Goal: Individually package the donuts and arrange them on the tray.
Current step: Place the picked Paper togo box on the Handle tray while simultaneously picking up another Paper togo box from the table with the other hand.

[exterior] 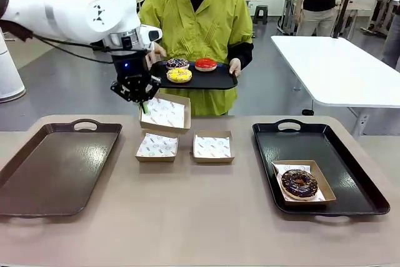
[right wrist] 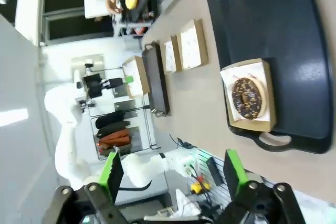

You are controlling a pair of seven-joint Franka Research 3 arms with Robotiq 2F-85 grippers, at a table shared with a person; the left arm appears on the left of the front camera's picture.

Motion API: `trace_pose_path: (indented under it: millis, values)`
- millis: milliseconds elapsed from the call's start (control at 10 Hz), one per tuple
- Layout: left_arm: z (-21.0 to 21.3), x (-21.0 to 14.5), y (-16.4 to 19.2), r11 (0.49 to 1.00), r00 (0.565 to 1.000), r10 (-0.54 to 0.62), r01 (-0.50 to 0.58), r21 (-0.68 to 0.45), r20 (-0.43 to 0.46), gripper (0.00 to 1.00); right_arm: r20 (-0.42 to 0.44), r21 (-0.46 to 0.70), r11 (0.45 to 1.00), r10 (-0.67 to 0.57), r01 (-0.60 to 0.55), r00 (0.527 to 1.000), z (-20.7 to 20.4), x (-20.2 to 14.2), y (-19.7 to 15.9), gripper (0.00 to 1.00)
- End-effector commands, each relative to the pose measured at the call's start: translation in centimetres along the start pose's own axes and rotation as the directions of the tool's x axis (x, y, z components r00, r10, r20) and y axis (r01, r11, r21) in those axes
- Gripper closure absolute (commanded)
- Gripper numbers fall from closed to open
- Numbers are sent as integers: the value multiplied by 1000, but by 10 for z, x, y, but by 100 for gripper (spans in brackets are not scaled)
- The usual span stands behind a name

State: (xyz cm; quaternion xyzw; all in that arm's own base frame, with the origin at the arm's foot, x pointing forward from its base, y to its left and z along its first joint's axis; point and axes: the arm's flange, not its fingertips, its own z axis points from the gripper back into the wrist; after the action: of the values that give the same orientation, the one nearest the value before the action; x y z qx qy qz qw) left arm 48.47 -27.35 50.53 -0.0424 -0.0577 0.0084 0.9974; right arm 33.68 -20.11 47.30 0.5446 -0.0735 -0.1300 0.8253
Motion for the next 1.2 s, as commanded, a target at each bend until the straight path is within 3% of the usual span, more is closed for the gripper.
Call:
trace_pose_path:
  millis: [0, 400, 500, 1100]
  values:
    - [-2, 34, -10, 998, 999, 44, -44, 53, -3, 100, 3, 54, 998, 33, -33, 999, -1, -10, -25, 0]
    - [-13, 74, -8, 995, 997, 65, -62, 74, -37, 100, 1, 102, 989, 107, -107, 994, -4, -13, -44, 0]
    - [-12, 68, -6, 998, 998, 35, -32, 56, -56, 100, -4, 54, 998, 29, -28, 1000, -1, -17, -45, 0]
    - [-19, 67, 0, 998, 998, 46, -44, 47, -33, 100, -4, 54, 998, 29, -28, 1000, -1, -17, -45, 0]
